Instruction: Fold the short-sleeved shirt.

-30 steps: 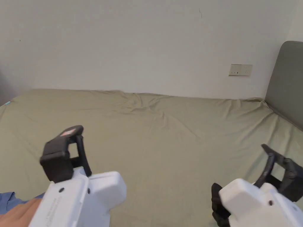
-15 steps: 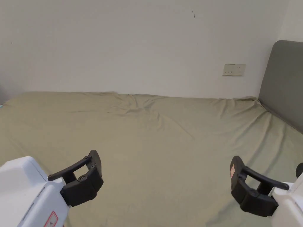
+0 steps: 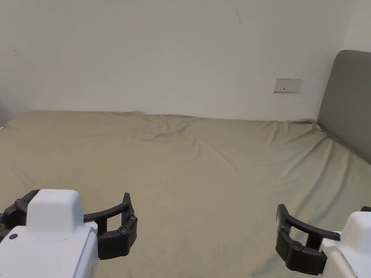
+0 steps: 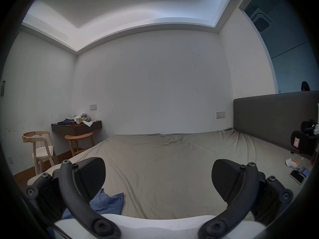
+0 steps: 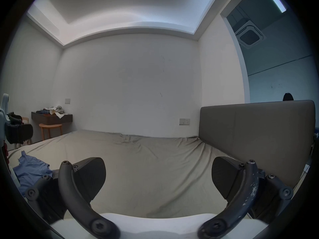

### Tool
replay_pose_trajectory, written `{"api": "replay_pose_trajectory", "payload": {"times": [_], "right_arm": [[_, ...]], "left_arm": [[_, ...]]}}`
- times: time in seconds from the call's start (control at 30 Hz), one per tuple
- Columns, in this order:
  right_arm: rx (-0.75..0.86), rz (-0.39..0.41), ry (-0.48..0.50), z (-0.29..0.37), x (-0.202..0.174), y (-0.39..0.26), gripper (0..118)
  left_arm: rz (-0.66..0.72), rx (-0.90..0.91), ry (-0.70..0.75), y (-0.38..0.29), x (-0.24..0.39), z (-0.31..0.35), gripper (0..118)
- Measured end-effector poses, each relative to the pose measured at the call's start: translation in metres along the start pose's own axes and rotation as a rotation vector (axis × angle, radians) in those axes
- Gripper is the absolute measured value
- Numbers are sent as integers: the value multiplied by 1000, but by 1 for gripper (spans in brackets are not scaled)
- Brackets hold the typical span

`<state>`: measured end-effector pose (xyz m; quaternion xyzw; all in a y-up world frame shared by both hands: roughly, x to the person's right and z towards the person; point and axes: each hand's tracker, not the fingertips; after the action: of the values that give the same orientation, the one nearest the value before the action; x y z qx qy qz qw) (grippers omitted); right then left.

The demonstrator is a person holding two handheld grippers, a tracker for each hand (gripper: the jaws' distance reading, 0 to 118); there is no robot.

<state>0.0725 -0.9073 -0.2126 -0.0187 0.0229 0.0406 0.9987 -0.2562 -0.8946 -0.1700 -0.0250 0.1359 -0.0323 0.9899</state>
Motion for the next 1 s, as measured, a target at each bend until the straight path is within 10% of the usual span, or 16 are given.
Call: {"api": "replay_pose_trajectory", "payload": {"times": [0.1, 0.17, 0.23, 0.27, 0.6, 1.0], "right_arm": [[-5, -11, 6, 3, 1, -3, 104], [11, -40, 19, 7, 5, -2, 47], [16, -57, 25, 8, 6, 0, 35], [18, -57, 15, 8, 6, 0, 7], [17, -135, 99, 3, 4, 2, 2], [24, -72, 722, -30, -188, 16, 2]], "left_arm": [[-4, -3, -13, 1, 3, 2, 81], [1, -9, -40, 1, 3, 1, 20], [15, -37, -36, 1, 5, -3, 13], [16, -47, -18, 1, 8, -4, 0], [6, -81, -63, 2, 6, -2, 0], [103, -179, 537, -27, -164, 88, 0]]}}
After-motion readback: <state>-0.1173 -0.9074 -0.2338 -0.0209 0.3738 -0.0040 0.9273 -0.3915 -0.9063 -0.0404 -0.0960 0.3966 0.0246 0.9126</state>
